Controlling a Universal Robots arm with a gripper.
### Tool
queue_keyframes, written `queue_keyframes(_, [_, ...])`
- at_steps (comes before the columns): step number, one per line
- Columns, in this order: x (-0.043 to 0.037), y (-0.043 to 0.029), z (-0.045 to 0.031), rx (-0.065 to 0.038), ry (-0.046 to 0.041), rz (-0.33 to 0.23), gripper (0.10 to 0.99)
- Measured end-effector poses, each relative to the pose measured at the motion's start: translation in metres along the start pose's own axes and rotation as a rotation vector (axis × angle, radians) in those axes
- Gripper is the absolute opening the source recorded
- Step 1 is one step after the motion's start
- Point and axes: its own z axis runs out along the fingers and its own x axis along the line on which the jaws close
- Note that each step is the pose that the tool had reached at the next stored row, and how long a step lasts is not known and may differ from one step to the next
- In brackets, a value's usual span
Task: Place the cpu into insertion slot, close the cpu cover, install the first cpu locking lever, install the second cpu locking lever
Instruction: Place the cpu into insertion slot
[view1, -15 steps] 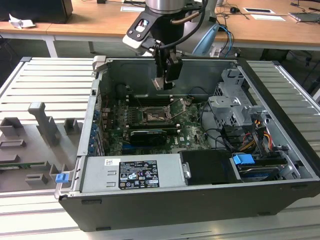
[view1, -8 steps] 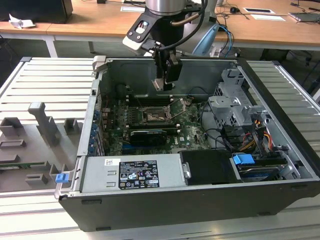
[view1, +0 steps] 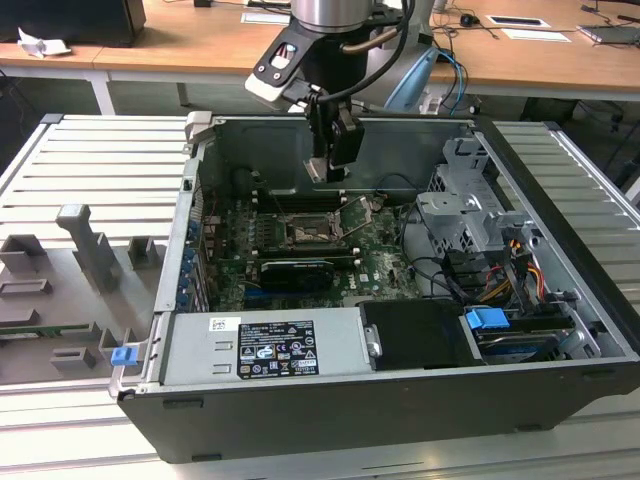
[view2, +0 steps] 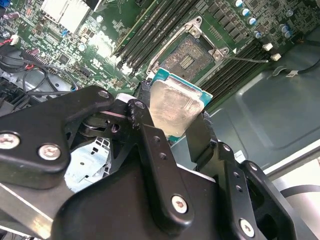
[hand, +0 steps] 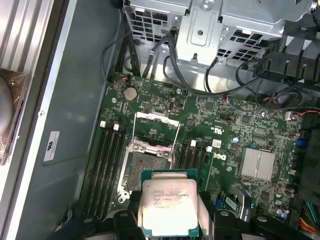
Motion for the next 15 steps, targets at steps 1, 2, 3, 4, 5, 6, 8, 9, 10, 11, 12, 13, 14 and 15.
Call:
queue_keyframes(1, [0.0, 0.0, 0.0002, 0.0, -0.0002, 0.001, 0.529])
queue_keyframes(2, [0.0, 0.0, 0.0003, 0.0, -0.0003, 0.003, 0.529])
queue_keyframes(3, [0.0, 0.0, 0.0004, 0.0, -0.0005, 0.006, 0.529])
queue_keyframes(4, [0.0, 0.0, 0.0007, 0.0, -0.0009, 0.011, 0.529])
queue_keyframes(5, [0.0, -0.0001, 0.001, 0.0, -0.0014, 0.018, 0.529])
queue_keyframes(6, [0.0, -0.0001, 0.0012, 0.0, -0.0018, 0.022, 0.529])
queue_keyframes(8, [0.0, -0.0001, 0.0018, -0.001, -0.0026, 0.034, 0.529])
queue_keyframes(9, [0.0, -0.0001, 0.002, -0.001, -0.003, 0.038, 0.529])
queue_keyframes(10, [0.0, -0.0002, 0.0022, -0.001, -0.0036, 0.044, 0.529])
queue_keyframes(11, [0.0001, -0.0002, 0.0025, -0.001, -0.0047, 0.055, 0.529])
queue_keyframes(12, [0.0002, -0.0002, 0.0027, -0.001, -0.0054, 0.062, 0.529])
queue_keyframes(13, [0.0002, -0.0002, 0.0029, -0.001, -0.0062, 0.071, 0.529])
queue_keyframes(14, [0.0003, -0.0002, 0.0033, -0.002, -0.0074, 0.086, 0.529])
queue_keyframes(15, [0.0003, -0.0002, 0.0036, -0.002, -0.0083, 0.096, 0.529])
